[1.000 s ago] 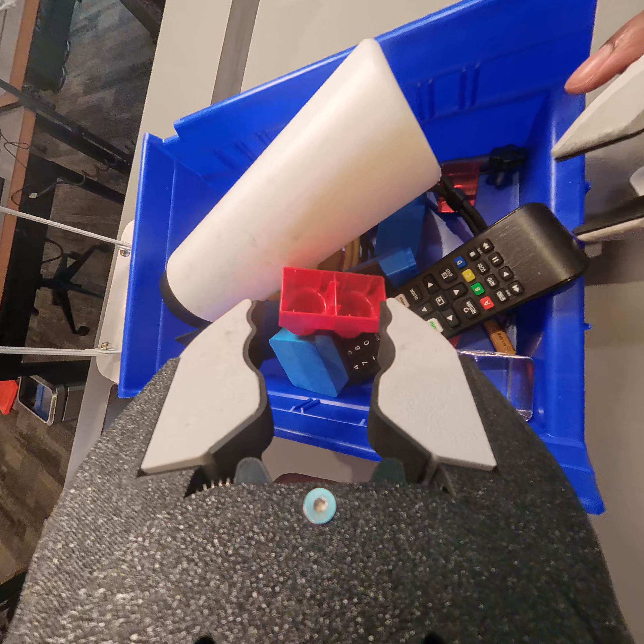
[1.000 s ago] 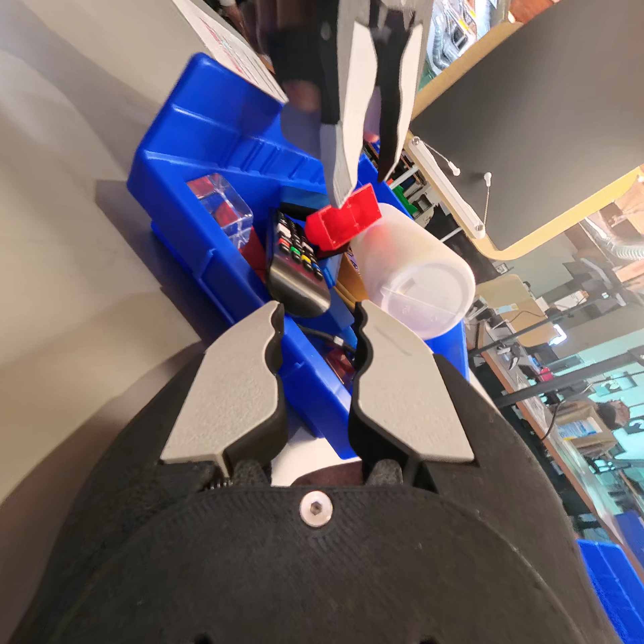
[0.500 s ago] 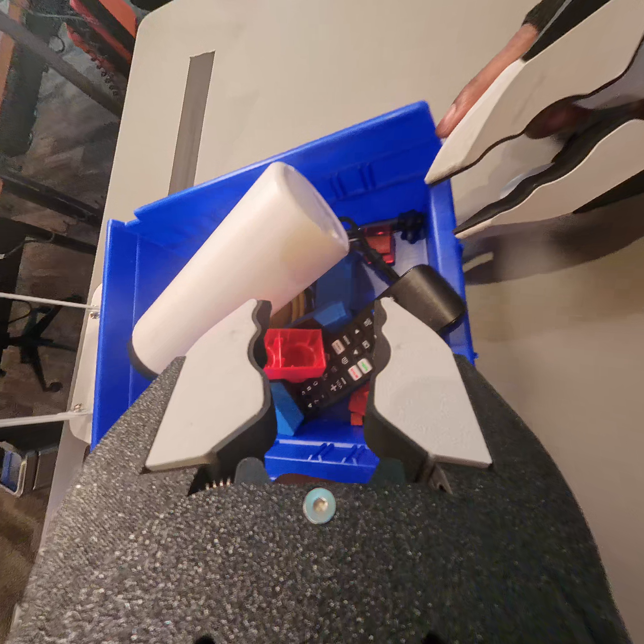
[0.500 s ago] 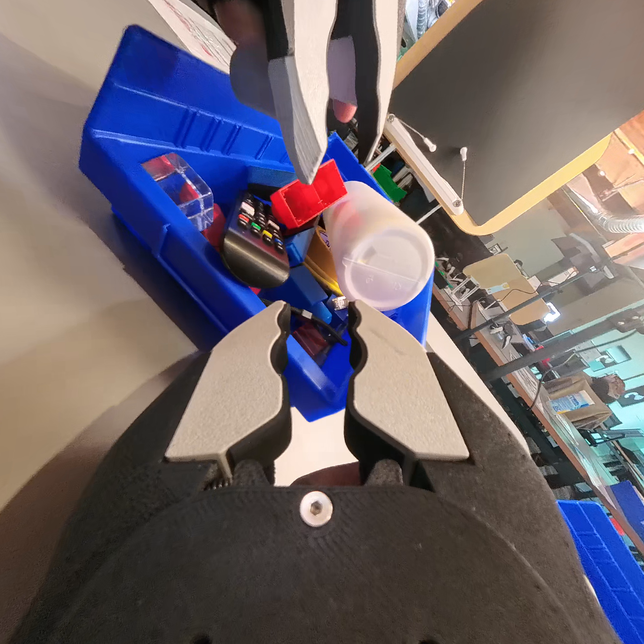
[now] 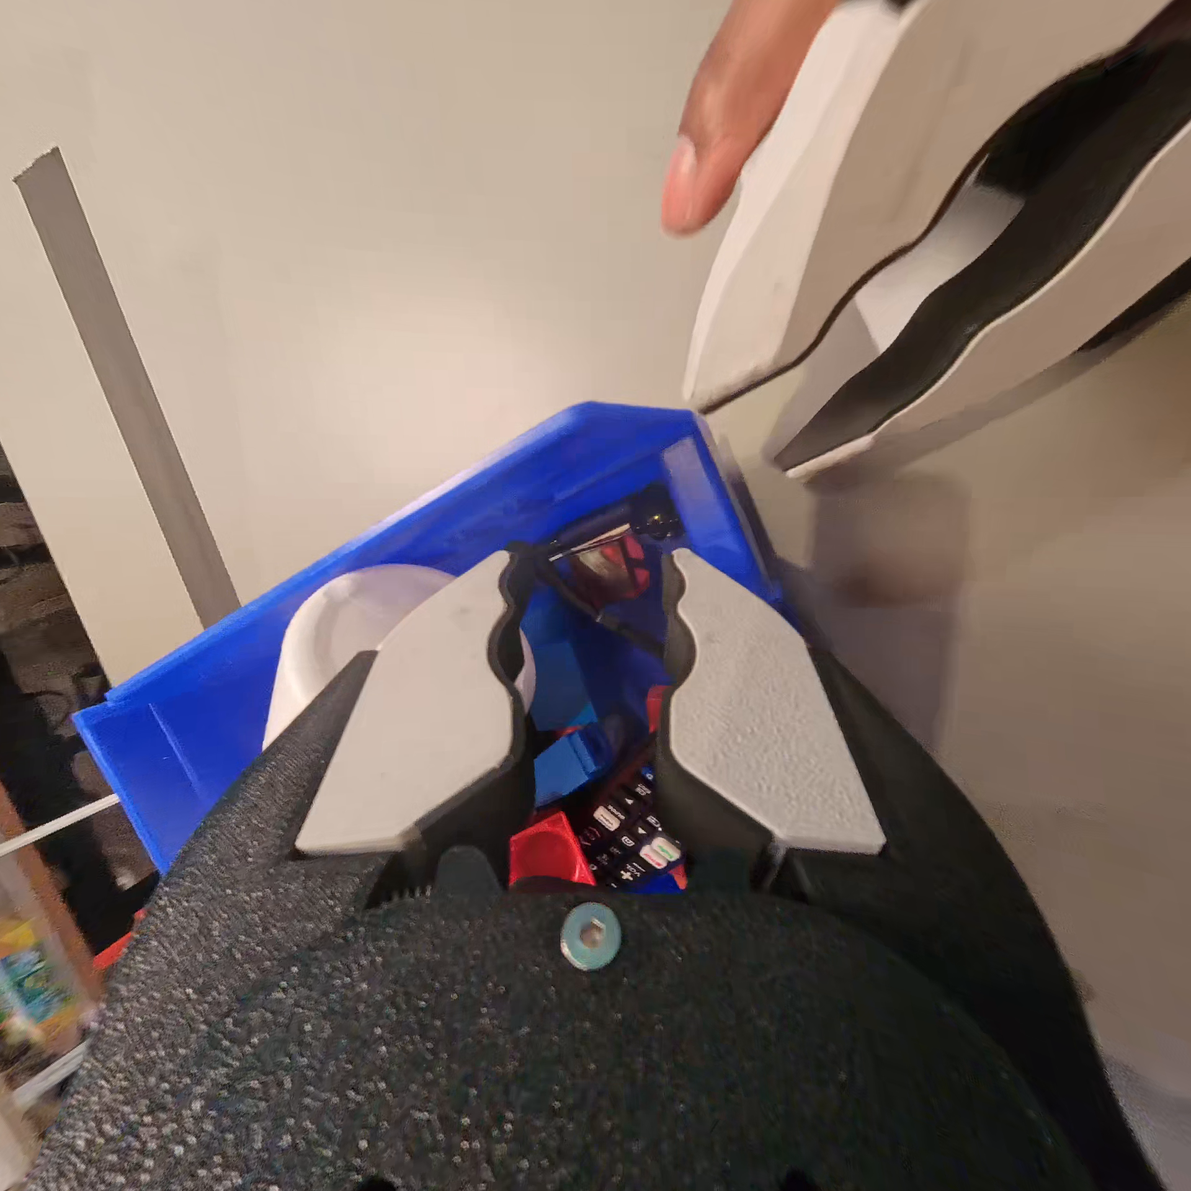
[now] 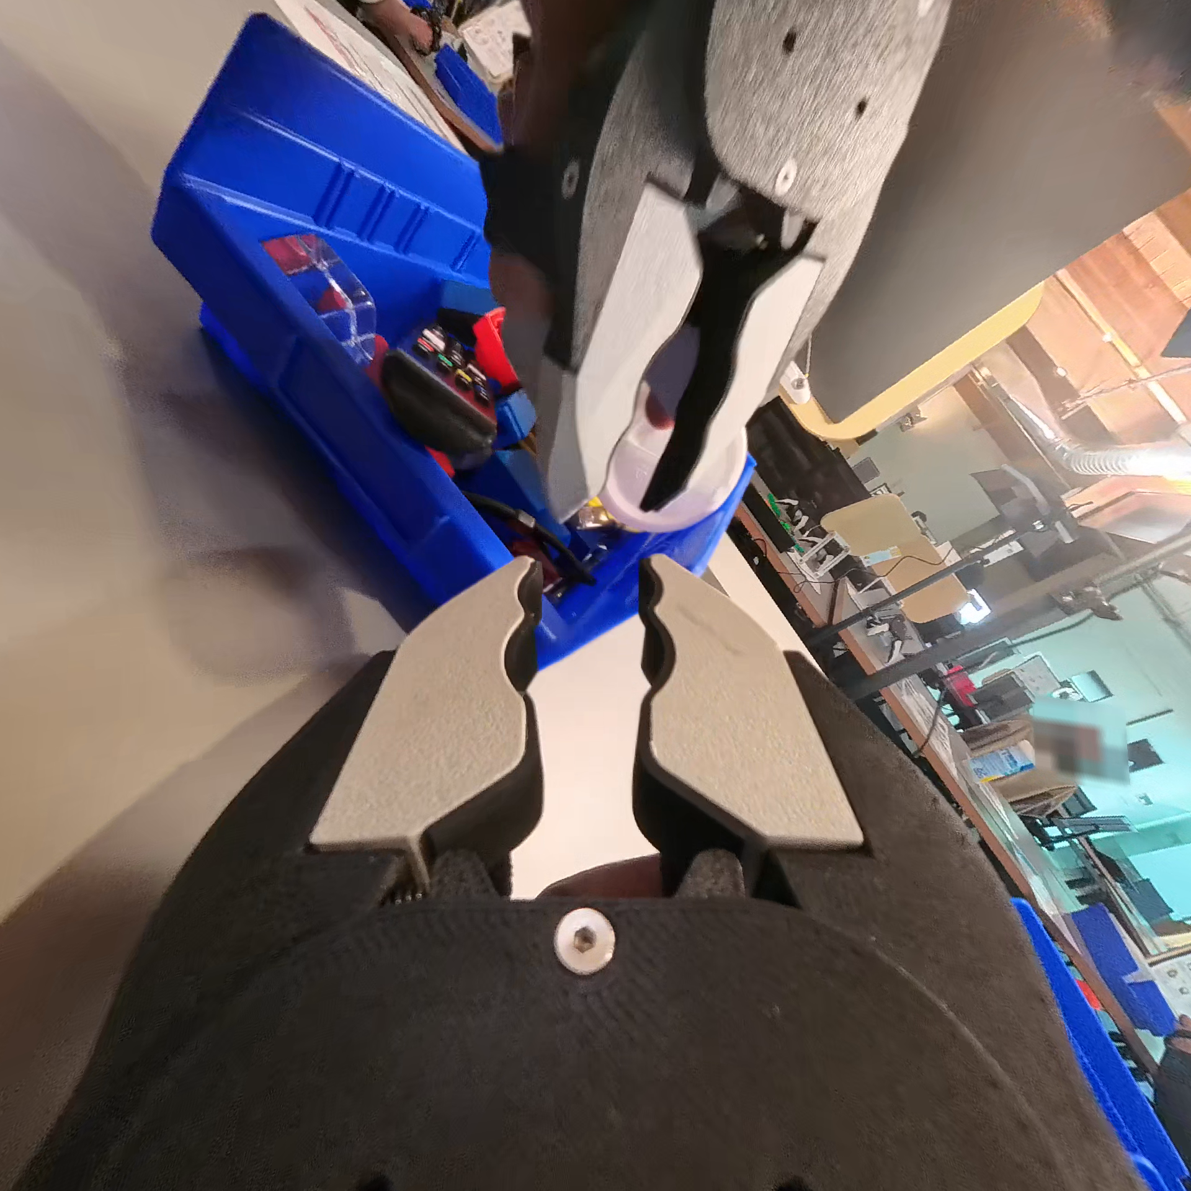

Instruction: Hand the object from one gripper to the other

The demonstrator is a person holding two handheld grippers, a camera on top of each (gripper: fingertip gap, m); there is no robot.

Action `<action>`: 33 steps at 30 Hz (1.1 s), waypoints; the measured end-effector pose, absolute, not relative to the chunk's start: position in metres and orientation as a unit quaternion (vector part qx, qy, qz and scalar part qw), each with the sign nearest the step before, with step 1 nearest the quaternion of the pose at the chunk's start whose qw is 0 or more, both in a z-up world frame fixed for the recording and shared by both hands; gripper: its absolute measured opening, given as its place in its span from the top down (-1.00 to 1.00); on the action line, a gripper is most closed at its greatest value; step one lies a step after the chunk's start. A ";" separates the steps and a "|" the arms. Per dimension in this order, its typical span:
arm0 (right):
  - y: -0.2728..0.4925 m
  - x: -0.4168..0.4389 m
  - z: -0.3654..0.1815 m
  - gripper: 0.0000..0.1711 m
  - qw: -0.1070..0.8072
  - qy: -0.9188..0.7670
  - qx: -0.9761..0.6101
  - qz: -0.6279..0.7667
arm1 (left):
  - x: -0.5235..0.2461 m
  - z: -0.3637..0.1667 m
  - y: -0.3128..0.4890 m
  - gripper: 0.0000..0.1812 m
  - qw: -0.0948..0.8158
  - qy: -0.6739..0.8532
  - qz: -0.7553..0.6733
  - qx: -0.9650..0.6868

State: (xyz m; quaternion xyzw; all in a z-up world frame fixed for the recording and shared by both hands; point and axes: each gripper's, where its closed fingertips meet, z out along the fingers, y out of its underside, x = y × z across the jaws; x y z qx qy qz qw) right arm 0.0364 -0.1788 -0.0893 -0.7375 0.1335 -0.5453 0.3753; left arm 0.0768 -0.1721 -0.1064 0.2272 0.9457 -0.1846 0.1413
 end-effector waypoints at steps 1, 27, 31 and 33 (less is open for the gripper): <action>-0.182 0.035 -0.089 0.67 0.376 0.134 -0.736 -0.548 | 0.079 -0.110 -0.172 0.56 0.153 0.945 -0.172 0.234; -0.198 0.021 -0.101 0.67 0.355 0.126 -0.749 -0.545 | 0.091 -0.083 -0.090 0.54 0.200 0.951 -0.031 0.232; -0.197 0.021 -0.104 0.67 0.354 0.126 -0.753 -0.541 | 0.081 -0.051 -0.133 0.51 0.170 0.943 -0.145 0.246; -0.198 0.022 -0.105 0.67 0.351 0.125 -0.754 -0.540 | 0.088 -0.050 -0.155 0.51 0.161 0.941 -0.159 0.251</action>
